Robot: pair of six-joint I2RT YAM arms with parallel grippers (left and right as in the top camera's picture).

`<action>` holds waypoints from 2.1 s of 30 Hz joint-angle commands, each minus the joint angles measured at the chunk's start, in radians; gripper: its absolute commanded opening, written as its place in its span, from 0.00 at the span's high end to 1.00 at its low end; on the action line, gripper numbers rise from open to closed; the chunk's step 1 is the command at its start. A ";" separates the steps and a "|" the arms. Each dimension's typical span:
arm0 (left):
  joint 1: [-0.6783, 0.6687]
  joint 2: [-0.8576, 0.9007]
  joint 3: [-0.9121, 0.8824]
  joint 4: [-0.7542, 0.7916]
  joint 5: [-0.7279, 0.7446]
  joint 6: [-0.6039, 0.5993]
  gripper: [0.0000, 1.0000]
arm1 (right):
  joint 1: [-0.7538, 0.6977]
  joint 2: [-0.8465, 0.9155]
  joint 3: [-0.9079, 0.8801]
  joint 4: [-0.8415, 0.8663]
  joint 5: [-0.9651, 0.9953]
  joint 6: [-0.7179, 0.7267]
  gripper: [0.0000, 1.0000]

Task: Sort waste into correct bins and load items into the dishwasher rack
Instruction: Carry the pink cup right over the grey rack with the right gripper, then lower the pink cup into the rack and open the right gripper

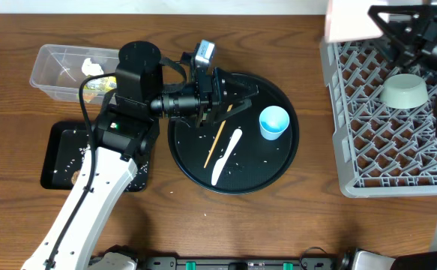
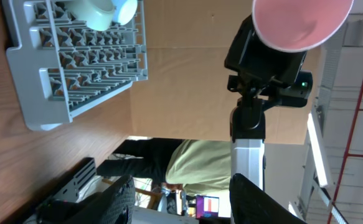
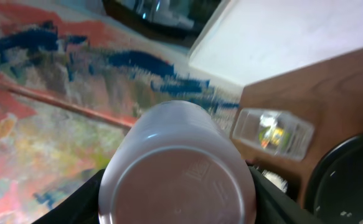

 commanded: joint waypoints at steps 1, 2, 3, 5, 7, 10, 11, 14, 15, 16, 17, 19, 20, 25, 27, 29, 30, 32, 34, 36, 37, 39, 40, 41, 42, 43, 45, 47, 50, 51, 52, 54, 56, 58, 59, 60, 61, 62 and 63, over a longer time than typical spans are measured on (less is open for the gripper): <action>0.005 0.003 0.003 0.001 0.015 0.040 0.49 | -0.040 -0.001 0.011 -0.003 0.035 -0.075 0.58; 0.005 0.003 0.003 0.001 0.015 0.040 0.49 | -0.050 -0.001 0.011 -0.010 0.035 -0.085 0.58; 0.005 0.003 0.003 0.002 0.014 0.040 0.49 | -0.061 -0.001 0.011 -0.025 0.039 -0.103 0.57; 0.005 0.003 0.003 0.002 0.014 0.043 0.49 | -0.083 -0.001 0.011 -0.076 0.052 -0.164 0.56; 0.005 0.003 0.003 0.001 0.014 0.044 0.49 | -0.102 -0.001 0.011 -0.152 0.076 -0.232 0.57; 0.004 0.003 0.003 0.001 0.015 0.048 0.49 | -0.126 -0.001 0.014 -0.315 0.140 -0.377 0.56; 0.005 0.003 0.003 0.001 0.015 0.048 0.49 | -0.130 -0.001 0.019 -0.382 0.173 -0.436 0.56; 0.005 0.003 0.003 0.001 0.015 0.048 0.49 | -0.132 -0.001 0.060 -0.633 0.340 -0.642 0.55; 0.005 0.003 0.003 0.001 0.015 0.051 0.49 | -0.130 -0.001 0.084 -0.729 0.428 -0.715 0.55; 0.005 0.003 0.003 0.001 0.015 0.055 0.49 | -0.128 0.001 0.113 -0.819 0.530 -0.780 0.55; 0.004 0.003 0.003 0.001 0.015 0.059 0.49 | -0.127 0.003 0.141 -0.890 0.622 -0.826 0.53; 0.005 0.003 0.003 0.001 0.014 0.069 0.49 | -0.127 0.011 0.210 -1.018 0.797 -0.909 0.50; 0.005 0.003 0.003 0.001 0.014 0.073 0.49 | -0.127 0.014 0.234 -1.053 0.855 -0.934 0.49; 0.004 0.003 0.003 0.002 0.014 0.088 0.49 | -0.119 0.032 0.292 -1.136 1.091 -0.961 0.48; 0.004 0.003 0.003 -0.002 0.014 0.097 0.49 | -0.112 0.053 0.293 -1.139 1.122 -0.962 0.48; 0.005 0.003 0.003 -0.027 0.014 0.104 0.49 | -0.101 0.085 0.293 -1.143 1.169 -0.963 0.47; 0.005 0.003 0.003 -0.042 0.014 0.116 0.49 | -0.096 0.103 0.293 -1.149 1.195 -0.964 0.47; 0.005 0.004 0.003 -0.072 0.014 0.146 0.49 | -0.087 0.145 0.293 -1.163 1.250 -0.964 0.48; 0.005 0.005 0.003 -0.105 0.013 0.166 0.49 | -0.084 0.179 0.293 -1.181 1.319 -0.962 0.50; 0.005 0.008 0.003 -0.124 0.013 0.182 0.49 | -0.085 0.206 0.293 -1.204 1.394 -0.953 0.49; 0.005 0.010 0.003 -0.127 0.013 0.182 0.49 | -0.085 0.212 0.293 -1.211 1.408 -0.952 0.49; 0.005 0.014 0.003 -0.129 0.014 0.182 0.49 | -0.088 0.215 0.293 -1.223 1.432 -0.944 0.49; 0.005 0.016 0.003 -0.129 0.014 0.183 0.49 | -0.089 0.215 0.293 -1.231 1.460 -0.937 0.49; 0.005 0.016 0.003 -0.129 0.014 0.186 0.49 | -0.089 0.215 0.293 -1.236 1.490 -0.932 0.49; 0.005 0.017 0.003 -0.129 0.014 0.190 0.49 | -0.090 0.215 0.293 -1.247 1.536 -0.910 0.48; 0.005 0.017 0.003 -0.129 0.014 0.190 0.49 | -0.093 0.216 0.292 -1.254 1.564 -0.888 0.47; 0.004 0.017 0.003 -0.130 0.014 0.190 0.49 | -0.109 0.222 0.292 -1.257 1.573 -0.878 0.47; 0.005 0.017 0.003 -0.133 0.014 0.190 0.49 | -0.129 0.227 0.292 -1.266 1.575 -0.869 0.48; 0.004 0.017 0.003 -0.133 0.015 0.190 0.49 | -0.160 0.233 0.292 -1.280 1.604 -0.833 0.46; 0.004 0.017 0.003 -0.133 0.015 0.190 0.49 | -0.175 0.236 0.292 -1.279 1.607 -0.833 0.46; 0.004 0.017 0.003 -0.139 0.015 0.190 0.49 | -0.192 0.238 0.292 -1.276 1.606 -0.833 0.46; 0.004 0.017 0.003 -0.160 0.015 0.205 0.49 | -0.225 0.238 0.291 -1.271 1.606 -0.831 0.46; 0.004 0.017 0.003 -0.186 0.015 0.234 0.49 | -0.255 0.238 0.291 -1.268 1.594 -0.826 0.46; 0.005 0.017 0.003 -0.210 0.014 0.263 0.49 | -0.292 0.245 0.291 -1.259 1.541 -0.827 0.47; 0.005 0.017 0.003 -0.212 0.014 0.274 0.49 | -0.305 0.249 0.291 -1.256 1.519 -0.831 0.47; 0.004 0.017 0.003 -0.211 0.014 0.282 0.49 | -0.317 0.258 0.291 -1.252 1.500 -0.834 0.48; 0.005 0.017 0.003 -0.211 0.011 0.283 0.49 | -0.323 0.269 0.291 -1.249 1.497 -0.834 0.48; 0.004 0.017 0.003 -0.211 0.010 0.283 0.49 | -0.326 0.282 0.291 -1.246 1.497 -0.834 0.47; 0.005 0.017 0.003 -0.211 0.010 0.283 0.49 | -0.326 0.300 0.291 -1.241 1.498 -0.837 0.46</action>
